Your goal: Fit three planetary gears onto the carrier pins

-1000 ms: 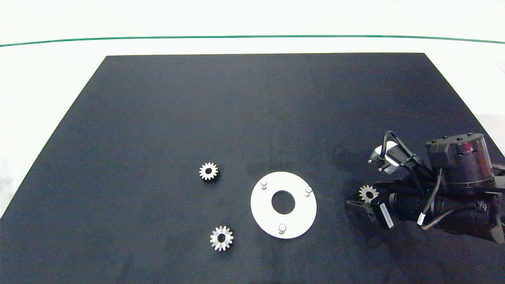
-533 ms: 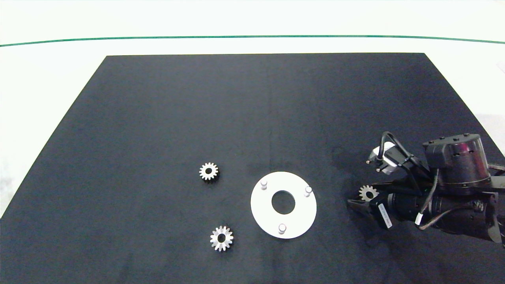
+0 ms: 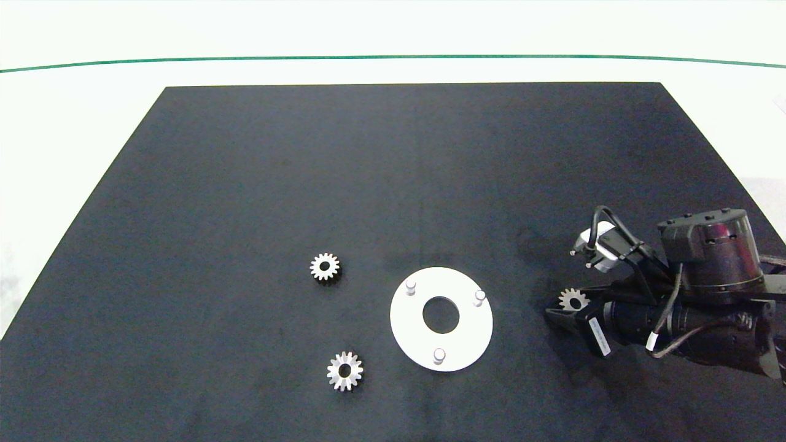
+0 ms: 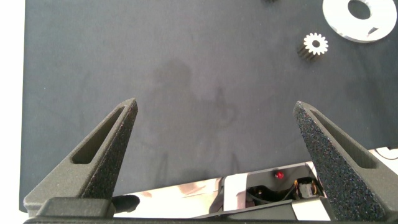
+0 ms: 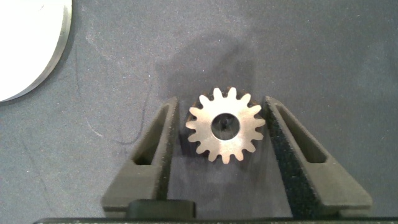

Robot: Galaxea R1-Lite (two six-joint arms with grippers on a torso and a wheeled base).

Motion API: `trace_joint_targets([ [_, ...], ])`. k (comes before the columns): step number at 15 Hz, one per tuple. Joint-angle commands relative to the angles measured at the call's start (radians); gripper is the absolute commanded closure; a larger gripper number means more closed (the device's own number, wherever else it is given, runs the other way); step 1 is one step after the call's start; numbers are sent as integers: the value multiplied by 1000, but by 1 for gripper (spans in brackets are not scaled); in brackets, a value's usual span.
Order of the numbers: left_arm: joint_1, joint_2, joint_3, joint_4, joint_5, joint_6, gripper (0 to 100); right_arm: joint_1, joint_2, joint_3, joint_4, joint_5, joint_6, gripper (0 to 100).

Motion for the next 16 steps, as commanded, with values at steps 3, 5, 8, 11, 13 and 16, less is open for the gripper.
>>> trace_joint_targets([
  [3,-1,-2,4,4,-1,1,0,-1,-4,1,-2,1,-1,56],
  [5,-5,-2,8,4,-2,1,0,-1,-4,3,-2,0,-1,60],
  [8,-10,-4,11,4,-2,2,0,-1,-4,4,-2,0,-1,66],
  [11,-11,-7,11,4,-2,2,0,-1,-4,6,-2,0,-1,72],
  [13,-11,-7,18,4,-2,4,0,-1,-4,6,-2,0,-1,77],
  [16,-11,-8,19,4,-2,2,0,-1,-4,6,2,-2,-3,83],
])
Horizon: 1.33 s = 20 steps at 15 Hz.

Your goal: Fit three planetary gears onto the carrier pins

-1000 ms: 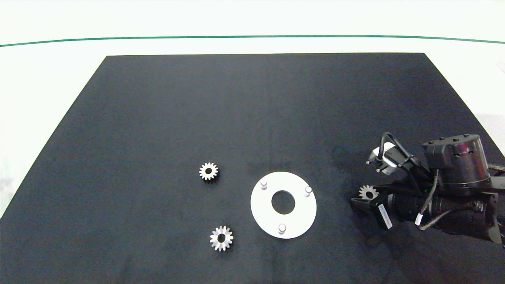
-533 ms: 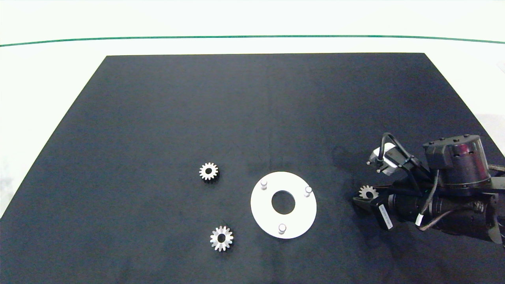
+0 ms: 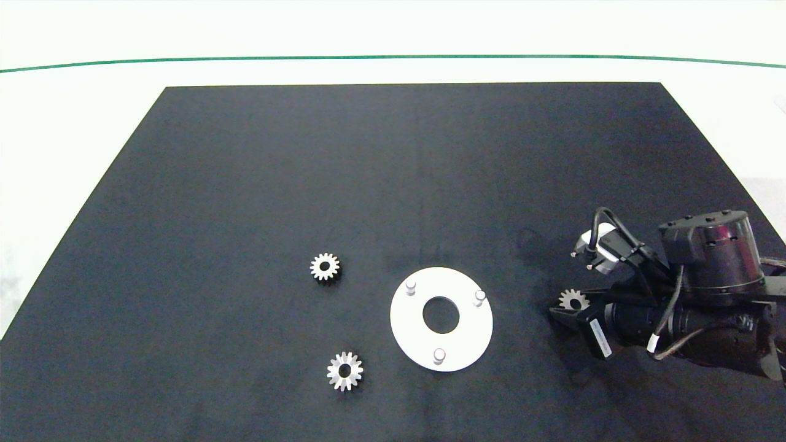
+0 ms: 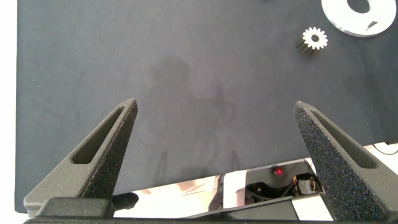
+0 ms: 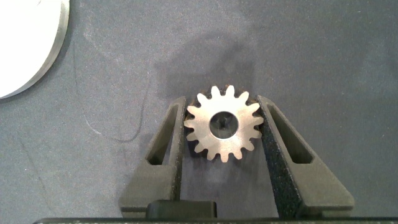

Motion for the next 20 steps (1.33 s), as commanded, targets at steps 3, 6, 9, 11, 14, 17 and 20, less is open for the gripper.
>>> trace_joint_targets([
  [3,0,-1,1,4,0,0,0,9,-42,-6,7,-10,-6,87],
  [6,0,-1,4,4,0,0,0,83,-124,-42,79,-58,-9,87],
  [9,2,-3,5,4,0,1,0,219,-169,-141,223,-122,-3,87],
  [11,2,-3,5,4,0,1,0,276,-140,-211,232,-144,1,87],
  [14,2,-8,4,4,0,3,0,322,-71,-269,232,-164,2,87],
  [17,2,-6,2,4,0,3,0,342,-16,-265,229,-168,5,87],
  [20,0,-8,2,4,0,3,0,344,34,-269,215,-168,5,87],
])
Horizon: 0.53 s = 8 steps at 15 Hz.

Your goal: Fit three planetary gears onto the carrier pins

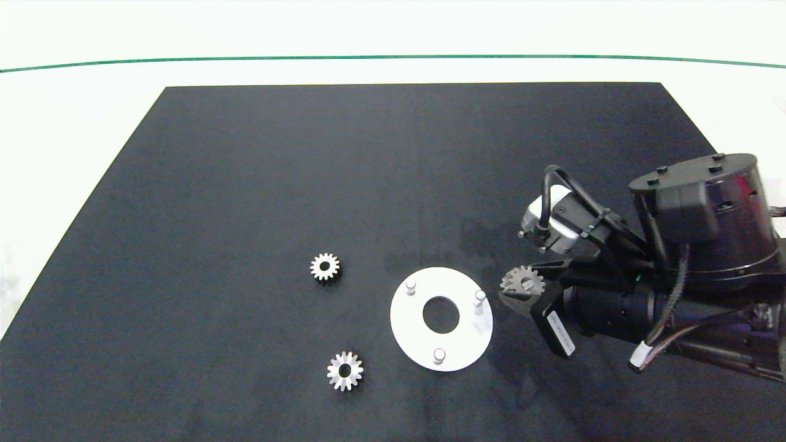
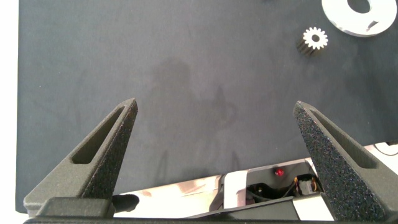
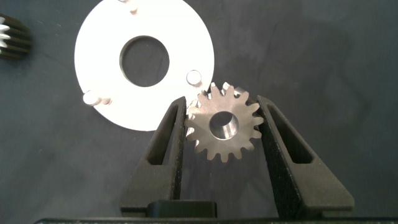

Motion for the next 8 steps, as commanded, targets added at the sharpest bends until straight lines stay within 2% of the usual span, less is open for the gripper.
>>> trace_joint_targets([
  [1,-1,2,-2,4,0,1,0,6,74,-6,-16,-1,-1,87],
  [8,-1,0,-3,4,0,1,0,19,98,-9,-39,-1,7,87],
])
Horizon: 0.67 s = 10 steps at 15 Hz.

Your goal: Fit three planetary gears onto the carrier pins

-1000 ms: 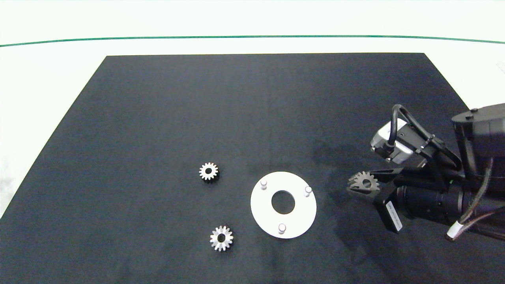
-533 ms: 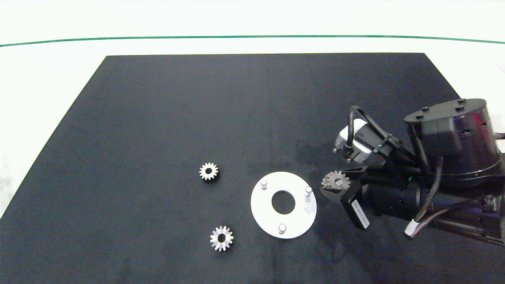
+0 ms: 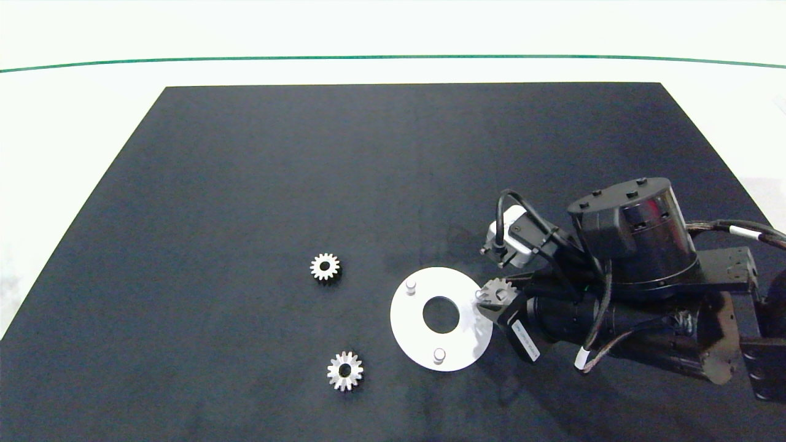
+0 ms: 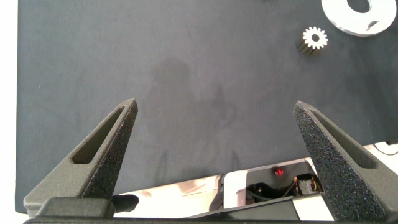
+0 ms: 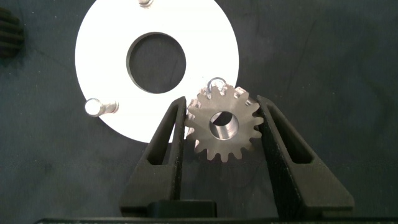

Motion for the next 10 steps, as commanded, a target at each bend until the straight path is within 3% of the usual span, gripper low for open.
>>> trace_joint_targets([
  [1,0,1,-4,4,0,0,0,2,10,0,0,-1,0,87],
  [10,-12,-10,-1,2,0,2,0,-5,48,-16,-31,-1,12,87],
])
